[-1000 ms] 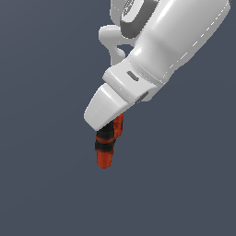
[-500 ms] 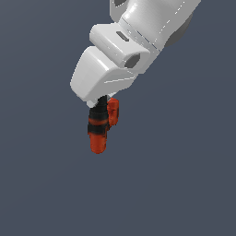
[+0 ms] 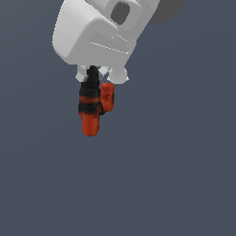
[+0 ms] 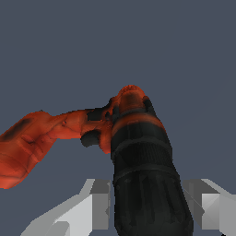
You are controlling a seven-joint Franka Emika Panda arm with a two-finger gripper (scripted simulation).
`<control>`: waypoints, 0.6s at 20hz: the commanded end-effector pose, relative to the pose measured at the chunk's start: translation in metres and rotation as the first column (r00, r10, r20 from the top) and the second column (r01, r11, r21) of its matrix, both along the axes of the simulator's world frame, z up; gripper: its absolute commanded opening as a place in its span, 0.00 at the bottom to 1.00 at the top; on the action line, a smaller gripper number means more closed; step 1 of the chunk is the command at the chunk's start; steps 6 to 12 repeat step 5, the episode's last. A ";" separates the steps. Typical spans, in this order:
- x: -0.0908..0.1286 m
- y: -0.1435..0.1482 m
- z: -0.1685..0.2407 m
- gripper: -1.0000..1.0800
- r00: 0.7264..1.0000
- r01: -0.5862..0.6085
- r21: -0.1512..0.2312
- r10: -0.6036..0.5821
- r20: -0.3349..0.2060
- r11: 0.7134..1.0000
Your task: Pick up the object and move it to a goal position.
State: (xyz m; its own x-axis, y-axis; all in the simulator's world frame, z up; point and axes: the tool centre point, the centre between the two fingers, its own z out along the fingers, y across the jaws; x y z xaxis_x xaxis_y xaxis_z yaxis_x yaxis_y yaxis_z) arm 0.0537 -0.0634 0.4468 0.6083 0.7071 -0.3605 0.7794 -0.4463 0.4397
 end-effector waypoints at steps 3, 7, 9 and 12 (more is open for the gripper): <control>-0.003 -0.002 0.011 0.00 1.000 -0.001 0.000 0.001 0.007 1.000; -0.002 -0.002 0.010 0.00 1.000 -0.001 0.000 0.001 0.007 1.000; -0.002 -0.002 0.010 0.00 1.000 -0.001 0.000 0.001 0.007 1.000; -0.002 -0.002 0.010 0.00 1.000 -0.001 0.000 0.001 0.007 1.000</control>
